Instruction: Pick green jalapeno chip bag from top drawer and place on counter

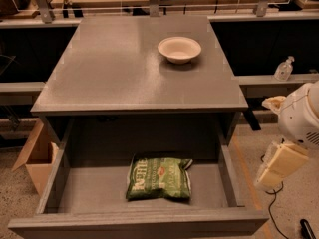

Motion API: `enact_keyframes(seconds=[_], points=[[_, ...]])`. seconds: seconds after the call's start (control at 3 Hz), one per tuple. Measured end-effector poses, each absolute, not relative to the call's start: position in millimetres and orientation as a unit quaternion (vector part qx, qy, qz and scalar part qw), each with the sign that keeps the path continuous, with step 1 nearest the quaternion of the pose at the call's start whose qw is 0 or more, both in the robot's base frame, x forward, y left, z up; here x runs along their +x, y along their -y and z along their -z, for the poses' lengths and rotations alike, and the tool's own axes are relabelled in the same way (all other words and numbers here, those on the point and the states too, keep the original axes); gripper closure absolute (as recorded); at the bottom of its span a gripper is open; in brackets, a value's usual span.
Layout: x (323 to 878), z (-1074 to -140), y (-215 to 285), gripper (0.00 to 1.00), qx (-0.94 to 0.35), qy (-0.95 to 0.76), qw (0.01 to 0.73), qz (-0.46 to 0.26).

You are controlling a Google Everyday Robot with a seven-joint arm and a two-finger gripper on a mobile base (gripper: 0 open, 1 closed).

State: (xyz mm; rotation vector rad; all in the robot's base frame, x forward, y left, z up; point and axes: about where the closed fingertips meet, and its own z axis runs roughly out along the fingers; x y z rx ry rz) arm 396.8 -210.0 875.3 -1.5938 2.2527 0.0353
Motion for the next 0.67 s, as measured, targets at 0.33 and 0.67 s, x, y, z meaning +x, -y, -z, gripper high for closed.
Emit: enact_keyframes(seconds=[0.33, 0.67], points=[[396.8, -875.3, 209.9, 0.0, -0.567, -0.801, 0.19, -0.013], [397.2, -863.2, 204.8, 0.0, -0.565, -0.801, 0.196, -0.03]])
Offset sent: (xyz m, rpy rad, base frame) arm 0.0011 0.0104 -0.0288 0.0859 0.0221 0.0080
